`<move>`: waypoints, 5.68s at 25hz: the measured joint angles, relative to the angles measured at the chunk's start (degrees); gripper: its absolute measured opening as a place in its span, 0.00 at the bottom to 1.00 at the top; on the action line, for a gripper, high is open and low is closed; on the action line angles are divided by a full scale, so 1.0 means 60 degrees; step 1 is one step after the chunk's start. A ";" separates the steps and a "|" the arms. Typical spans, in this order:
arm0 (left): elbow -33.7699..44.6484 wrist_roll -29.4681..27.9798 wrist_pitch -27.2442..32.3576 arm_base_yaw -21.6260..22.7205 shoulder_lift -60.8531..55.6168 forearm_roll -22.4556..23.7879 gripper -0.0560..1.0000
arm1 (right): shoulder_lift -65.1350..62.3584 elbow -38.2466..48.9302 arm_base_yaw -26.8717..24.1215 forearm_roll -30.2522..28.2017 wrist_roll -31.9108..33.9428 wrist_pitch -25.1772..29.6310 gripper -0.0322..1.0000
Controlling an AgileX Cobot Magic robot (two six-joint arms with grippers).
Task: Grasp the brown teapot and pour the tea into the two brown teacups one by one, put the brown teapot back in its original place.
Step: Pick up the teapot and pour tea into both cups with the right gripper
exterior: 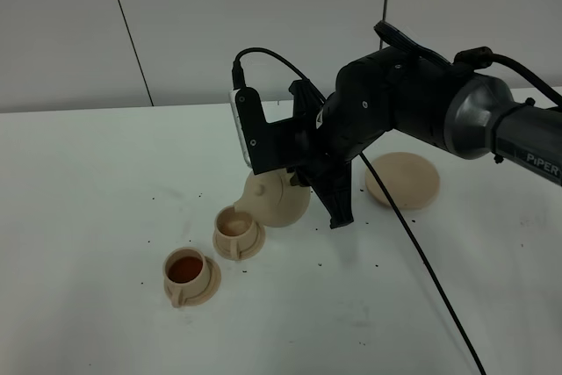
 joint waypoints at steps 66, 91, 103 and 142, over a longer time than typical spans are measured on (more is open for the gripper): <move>0.0000 0.0000 0.0000 0.0000 0.0000 0.0000 0.27 | 0.0000 0.0000 0.0580 -0.1671 0.0284 -0.0415 0.13; 0.0000 0.0000 0.0000 0.0000 0.0000 0.0000 0.27 | 0.0000 0.0000 0.0793 -0.2621 0.0631 -0.0487 0.13; 0.0000 0.0000 0.0000 0.0000 0.0000 0.0000 0.27 | 0.0000 0.0000 0.1034 -0.3344 0.1031 -0.0477 0.13; 0.0000 0.0000 0.0000 0.0000 0.0000 0.0000 0.27 | 0.0000 0.0000 0.1358 -0.4085 0.1641 -0.0198 0.13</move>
